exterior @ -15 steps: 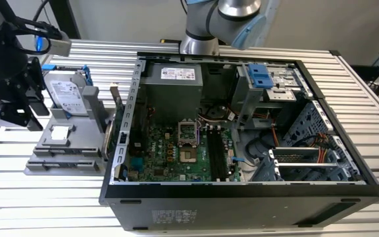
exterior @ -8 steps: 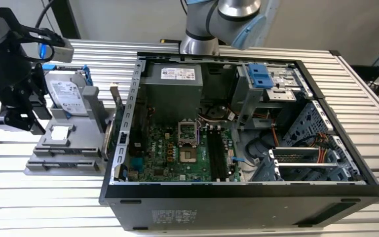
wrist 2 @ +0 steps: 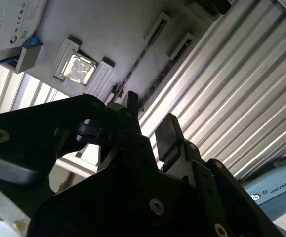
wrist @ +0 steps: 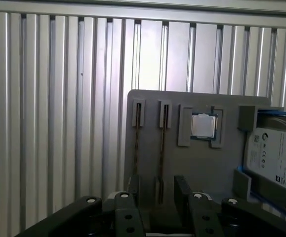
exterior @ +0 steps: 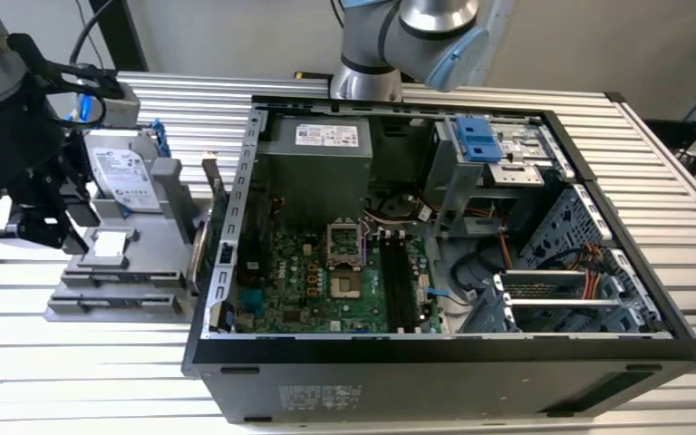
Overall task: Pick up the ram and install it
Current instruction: 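Pick up the ram and move it above insertion slot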
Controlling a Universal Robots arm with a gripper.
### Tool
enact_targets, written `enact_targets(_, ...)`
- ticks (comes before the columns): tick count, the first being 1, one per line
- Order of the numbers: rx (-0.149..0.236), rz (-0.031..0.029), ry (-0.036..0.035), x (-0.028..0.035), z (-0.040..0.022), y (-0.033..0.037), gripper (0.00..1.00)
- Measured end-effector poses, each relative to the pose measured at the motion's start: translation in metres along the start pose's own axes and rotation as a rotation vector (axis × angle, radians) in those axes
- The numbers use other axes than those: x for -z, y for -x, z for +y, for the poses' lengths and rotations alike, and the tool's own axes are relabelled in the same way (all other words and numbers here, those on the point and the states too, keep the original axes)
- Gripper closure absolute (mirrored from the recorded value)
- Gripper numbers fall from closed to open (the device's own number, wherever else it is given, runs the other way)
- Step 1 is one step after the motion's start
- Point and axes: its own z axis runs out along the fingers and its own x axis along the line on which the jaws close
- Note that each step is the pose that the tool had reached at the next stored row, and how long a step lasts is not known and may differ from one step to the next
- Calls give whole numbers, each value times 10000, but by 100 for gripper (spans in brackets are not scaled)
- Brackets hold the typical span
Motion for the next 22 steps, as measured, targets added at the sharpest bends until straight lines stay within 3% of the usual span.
enact_targets(22, 0, -1, -1, -395, 1, -25, 0)
